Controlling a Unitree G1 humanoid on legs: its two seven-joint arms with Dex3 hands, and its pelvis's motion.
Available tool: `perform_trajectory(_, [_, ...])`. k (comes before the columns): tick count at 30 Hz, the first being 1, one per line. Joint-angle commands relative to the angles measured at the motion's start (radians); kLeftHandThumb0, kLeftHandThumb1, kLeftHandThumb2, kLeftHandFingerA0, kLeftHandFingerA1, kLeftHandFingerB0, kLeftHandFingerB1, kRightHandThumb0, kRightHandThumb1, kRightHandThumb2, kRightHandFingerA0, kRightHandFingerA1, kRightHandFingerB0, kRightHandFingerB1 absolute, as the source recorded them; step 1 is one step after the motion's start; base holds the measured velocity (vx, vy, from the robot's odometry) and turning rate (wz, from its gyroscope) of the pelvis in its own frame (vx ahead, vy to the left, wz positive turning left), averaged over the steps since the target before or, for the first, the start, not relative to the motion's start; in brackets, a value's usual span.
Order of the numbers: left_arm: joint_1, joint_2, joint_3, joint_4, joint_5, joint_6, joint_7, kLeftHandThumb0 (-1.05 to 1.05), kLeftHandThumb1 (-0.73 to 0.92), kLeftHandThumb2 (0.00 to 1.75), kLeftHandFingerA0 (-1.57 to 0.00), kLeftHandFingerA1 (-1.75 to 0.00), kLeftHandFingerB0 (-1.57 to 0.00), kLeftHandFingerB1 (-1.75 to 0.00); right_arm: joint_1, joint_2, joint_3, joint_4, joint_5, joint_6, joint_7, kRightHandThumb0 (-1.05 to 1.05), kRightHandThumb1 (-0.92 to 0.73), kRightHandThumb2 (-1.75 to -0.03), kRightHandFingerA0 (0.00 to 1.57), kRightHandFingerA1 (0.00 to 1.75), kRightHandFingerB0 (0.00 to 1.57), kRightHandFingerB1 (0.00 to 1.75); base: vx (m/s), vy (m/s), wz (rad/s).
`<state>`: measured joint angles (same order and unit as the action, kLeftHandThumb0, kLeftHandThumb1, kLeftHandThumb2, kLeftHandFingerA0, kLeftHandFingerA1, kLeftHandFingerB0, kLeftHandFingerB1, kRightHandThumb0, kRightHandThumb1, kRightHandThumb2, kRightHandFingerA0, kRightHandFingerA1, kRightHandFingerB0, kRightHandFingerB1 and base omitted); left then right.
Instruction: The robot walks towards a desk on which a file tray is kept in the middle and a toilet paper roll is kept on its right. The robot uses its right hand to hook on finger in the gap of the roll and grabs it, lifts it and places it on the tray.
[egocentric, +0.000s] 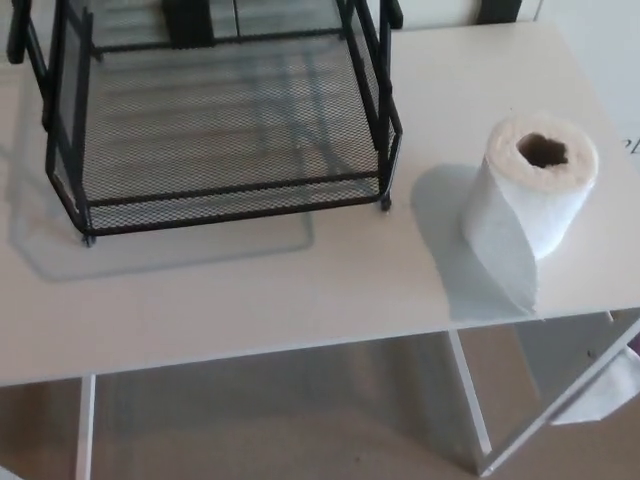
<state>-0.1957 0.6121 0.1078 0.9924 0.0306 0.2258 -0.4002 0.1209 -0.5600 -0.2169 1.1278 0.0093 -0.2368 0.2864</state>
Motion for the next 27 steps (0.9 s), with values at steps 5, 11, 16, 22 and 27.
perform_trajectory(5, [-0.031,0.018,0.005,0.003,0.003,-0.018,0.012,-1.0,0.92,0.74,-0.14,-0.87,0.0,-0.74,0.001,-0.028,-0.009,-0.001,0.007,-0.022,-0.012,-0.74,-0.66,-0.99,0.11,0.49,0.06,0.24,-0.02,-0.211,0.26])
perform_trajectory(11, [-0.031,0.017,-0.021,-0.022,0.021,-0.003,0.022,-0.97,0.92,0.77,-0.14,-0.94,-0.02,-0.82,-0.031,0.033,-0.258,0.036,0.256,0.05,0.13,-0.64,-0.5,-0.89,0.0,0.36,0.03,0.24,-0.05,-0.124,0.05])
perform_trajectory(16, [-0.018,0.025,-0.01,-0.022,0.009,-0.012,0.015,-1.04,0.76,1.24,-0.2,-0.79,-0.1,-0.69,-0.04,0.052,-0.394,-0.107,0.37,0.178,0.124,-0.63,-0.46,-0.83,0.0,0.21,0.03,0.29,0.01,0.073,-0.05])
perform_trajectory(22, [-0.005,0.016,0.039,0.007,-0.036,0.034,-0.005,-0.96,0.67,1.14,-0.01,-0.63,-0.07,-0.57,-0.043,0.044,-0.402,-0.237,0.296,0.137,0.041,-0.59,-0.71,-0.61,0.0,0.34,0.09,0.28,0.03,0.213,0.07])
perform_trajectory(27, [0.044,0.016,0.062,0.006,-0.041,0.025,-0.032,-0.95,0.92,0.67,0.0,-0.79,0.0,-0.65,-0.061,0.025,-0.419,-0.343,0.281,0.195,0.013,-0.6,-0.69,-0.66,0.02,0.22,0.13,0.3,0.02,-0.009,0.12])
